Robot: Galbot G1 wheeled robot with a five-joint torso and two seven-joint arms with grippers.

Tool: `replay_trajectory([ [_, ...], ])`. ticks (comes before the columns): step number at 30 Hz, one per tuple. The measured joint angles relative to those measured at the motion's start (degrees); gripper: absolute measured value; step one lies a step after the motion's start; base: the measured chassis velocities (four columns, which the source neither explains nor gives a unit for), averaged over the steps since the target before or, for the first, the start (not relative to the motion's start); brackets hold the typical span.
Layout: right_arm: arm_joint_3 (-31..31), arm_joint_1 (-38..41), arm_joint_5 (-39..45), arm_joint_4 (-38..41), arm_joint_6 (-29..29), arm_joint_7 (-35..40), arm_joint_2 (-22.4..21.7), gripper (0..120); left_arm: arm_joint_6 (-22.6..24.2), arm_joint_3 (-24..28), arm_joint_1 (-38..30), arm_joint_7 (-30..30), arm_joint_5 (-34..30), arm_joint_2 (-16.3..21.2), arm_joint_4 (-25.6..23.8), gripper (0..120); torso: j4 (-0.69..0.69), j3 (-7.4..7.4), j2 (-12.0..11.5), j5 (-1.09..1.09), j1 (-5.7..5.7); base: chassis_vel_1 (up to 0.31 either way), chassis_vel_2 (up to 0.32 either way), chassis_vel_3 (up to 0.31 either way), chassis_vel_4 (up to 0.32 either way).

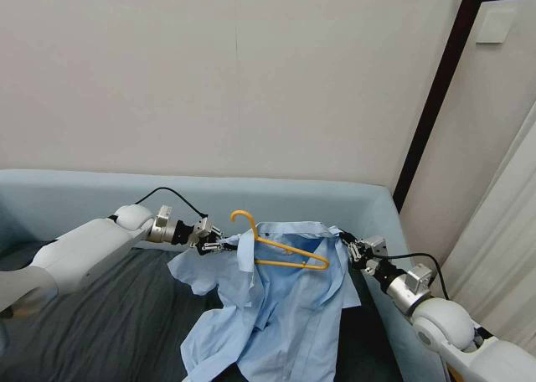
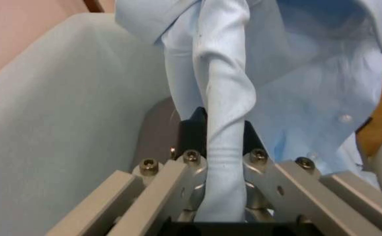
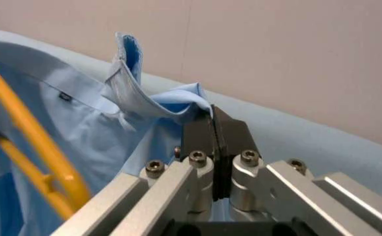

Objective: Pick up the clothes from the sofa and hang them on the clothes hanger.

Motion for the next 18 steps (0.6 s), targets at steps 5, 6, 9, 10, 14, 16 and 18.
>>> replay_trajectory([
  [5, 1.4, -1.0, -0.1, 3.3, 0.2, 0.2, -0.8, 0, 0.2, -0.6, 0.0, -1.8, 2.5, 0.5, -0.5, 2, 0.00, 0.00, 0.0, -0.01, 0.00, 0.000, 0.000, 0.000, 0.000],
  [6, 1.4, -1.0, -0.1, 3.3, 0.2, 0.2, -0.8, 0, 0.2, -0.6, 0.0, -1.8, 2.5, 0.5, -0.5, 2, 0.00, 0.00, 0.0, -0.01, 0.00, 0.000, 0.000, 0.000, 0.000],
  [9, 1.9, -1.4, -0.6, 4.9, 0.2, 0.3, -1.1, 0, 0.5, -0.8, 0.2, -3.0, 2.7, 0.7, -0.9, 2, 0.00, 0.00, 0.0, -0.01, 0.00, 0.000, 0.000, 0.000, 0.000],
  [10, 2.1, -1.5, -1.4, 5.0, 0.3, 0.2, -1.2, 0, 0.5, -0.9, 0.2, -3.3, 2.2, 0.8, -1.0, 2, 0.00, 0.00, 0.0, -0.02, -0.01, 0.000, 0.000, 0.000, 0.000],
  [14, 2.4, -1.0, -2.9, 2.3, 1.1, 0.0, -1.3, 0, 0.5, -1.2, 0.1, -3.4, -2.0, 1.6, -1.5, 2, 0.00, 0.00, 0.0, -0.01, 0.00, 0.000, 0.000, 0.000, 0.000],
  [16, 2.4, -0.3, -3.5, -0.1, 1.7, -0.1, -1.1, 0, 0.5, -1.2, -0.1, -3.4, -3.8, 2.3, -2.1, 2, 0.00, 0.00, 0.0, 0.00, 0.00, 0.000, 0.000, 0.000, 0.000],
  [18, 2.4, -0.1, -3.5, -1.0, 1.9, -0.1, -1.0, 0, 0.5, -1.2, -0.2, -3.4, -4.0, 2.7, -2.5, 2, 0.00, 0.00, 0.0, 0.01, 0.00, 0.000, 0.000, 0.000, 0.000],
])
